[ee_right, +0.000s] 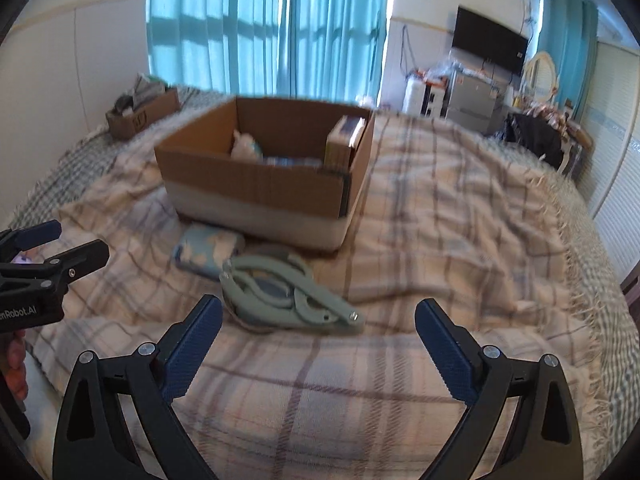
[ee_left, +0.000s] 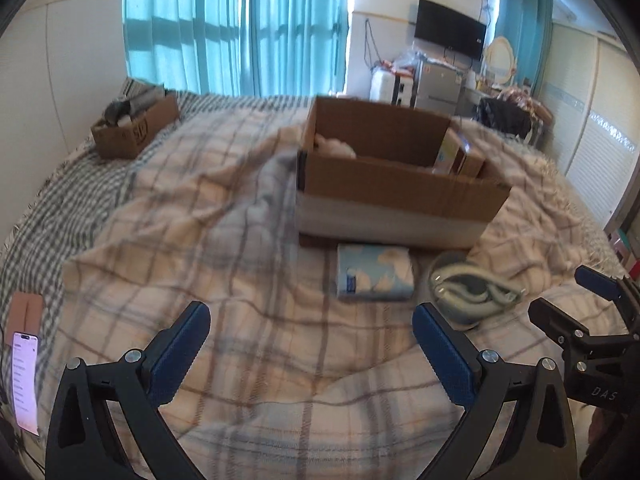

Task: Organize objects
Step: 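Move the right gripper to the grey-green clip and grasp it, then lift the clip with the right gripper while the left grasps the tape roll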

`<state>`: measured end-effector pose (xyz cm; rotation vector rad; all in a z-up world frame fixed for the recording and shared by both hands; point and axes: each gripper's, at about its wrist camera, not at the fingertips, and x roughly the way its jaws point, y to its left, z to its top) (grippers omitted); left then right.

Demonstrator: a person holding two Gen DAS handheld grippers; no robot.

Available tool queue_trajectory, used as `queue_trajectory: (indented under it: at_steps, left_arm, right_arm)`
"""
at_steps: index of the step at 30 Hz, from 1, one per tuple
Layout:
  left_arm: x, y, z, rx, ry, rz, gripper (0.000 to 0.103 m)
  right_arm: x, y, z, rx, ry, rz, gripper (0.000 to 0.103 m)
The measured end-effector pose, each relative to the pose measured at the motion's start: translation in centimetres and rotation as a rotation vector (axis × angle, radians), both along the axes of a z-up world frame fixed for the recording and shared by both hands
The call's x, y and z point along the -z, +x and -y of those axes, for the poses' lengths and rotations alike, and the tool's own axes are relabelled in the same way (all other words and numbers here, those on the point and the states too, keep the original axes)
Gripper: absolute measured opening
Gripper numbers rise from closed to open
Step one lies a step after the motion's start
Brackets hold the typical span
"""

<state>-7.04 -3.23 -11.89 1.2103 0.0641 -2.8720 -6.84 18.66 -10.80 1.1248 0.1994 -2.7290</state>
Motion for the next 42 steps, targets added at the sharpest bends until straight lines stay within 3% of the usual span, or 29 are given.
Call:
queue_trajectory:
  at_steps: [8, 15, 20, 26, 28, 29, 31, 42]
  left_arm:
    - [3.6, -1.2, 0.2, -0.044, -0.057, 0.001, 0.103]
    - [6.8, -1.6, -0.1, -0.023, -0.058, 0.072, 0.103]
    - [7.4, -2.1, -0.5, -0.006, -0.059, 0.114, 0.103]
    - [7.2, -2.2, -0.8, 0.001, -0.052, 0.132, 0.103]
    - [7.1, -2.3, -1.0, -0.001, -0.044, 0.141, 0.103]
    - [7.0, -2.3, -1.1, -0.002, -0.037, 0.146, 0.103]
    - [6.8, -2.2, -1.5, -0.001, -0.017, 0.157, 0.103]
    - [4.4, -2.4, -5.7, 0.049, 0.004, 0.136, 0.103]
  right_arm:
    - [3.1, -3.2, 0.5, -0.037, 0.022, 0.069, 0.097]
    - [5.3, -5.6, 2.7, -0.102, 0.055, 0.124, 0.097]
    - [6.4, -6.6, 3.5, -0.123, 0.049, 0.151, 0.097]
    - [5.9, -6.5, 3.2, -0.115, 0.002, 0.14, 0.072]
    - [5.5, -6.0, 2.9, -0.096, 0.001, 0.118, 0.07]
    - [5.2, -5.8, 2.7, -0.088, -0.007, 0.107, 0.063]
    - [4.4, -5.3, 2.1, -0.061, -0.012, 0.082, 0.026]
    - [1.7, -3.8, -0.6, -0.044, -0.074, 0.032, 0.023]
